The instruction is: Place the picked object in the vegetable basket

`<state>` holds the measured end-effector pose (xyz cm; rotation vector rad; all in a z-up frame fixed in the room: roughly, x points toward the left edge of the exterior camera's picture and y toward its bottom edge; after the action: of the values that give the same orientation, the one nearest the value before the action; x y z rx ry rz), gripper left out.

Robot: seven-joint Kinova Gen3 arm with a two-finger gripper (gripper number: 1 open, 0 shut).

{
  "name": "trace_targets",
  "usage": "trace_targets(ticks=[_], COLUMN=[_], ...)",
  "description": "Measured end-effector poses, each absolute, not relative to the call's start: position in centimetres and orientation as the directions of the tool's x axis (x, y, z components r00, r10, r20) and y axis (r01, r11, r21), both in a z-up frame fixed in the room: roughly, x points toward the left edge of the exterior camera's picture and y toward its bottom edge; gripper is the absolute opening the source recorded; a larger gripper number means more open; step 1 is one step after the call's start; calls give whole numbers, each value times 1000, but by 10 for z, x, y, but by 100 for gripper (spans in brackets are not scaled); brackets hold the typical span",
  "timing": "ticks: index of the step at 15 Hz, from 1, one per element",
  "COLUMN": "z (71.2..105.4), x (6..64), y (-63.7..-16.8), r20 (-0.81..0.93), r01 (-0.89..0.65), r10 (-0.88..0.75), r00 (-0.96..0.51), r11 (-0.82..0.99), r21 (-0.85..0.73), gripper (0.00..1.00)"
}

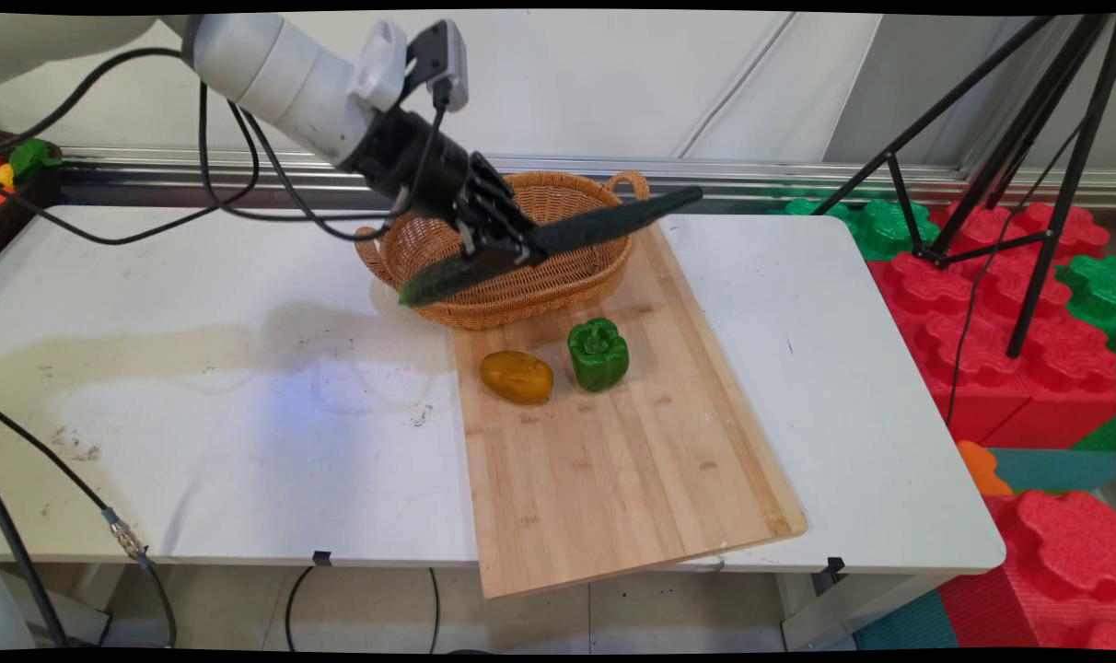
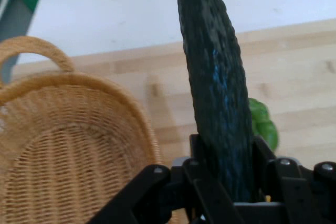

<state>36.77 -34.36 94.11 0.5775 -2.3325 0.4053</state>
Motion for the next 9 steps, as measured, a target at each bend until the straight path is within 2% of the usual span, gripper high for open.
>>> trace_targets(ticks=[9], z=[932], x=[398], y=[-407], r20=[684], r01=[-558], r10=[-310], r00=[-661], r11=[812], r21=[-171], gripper=[0])
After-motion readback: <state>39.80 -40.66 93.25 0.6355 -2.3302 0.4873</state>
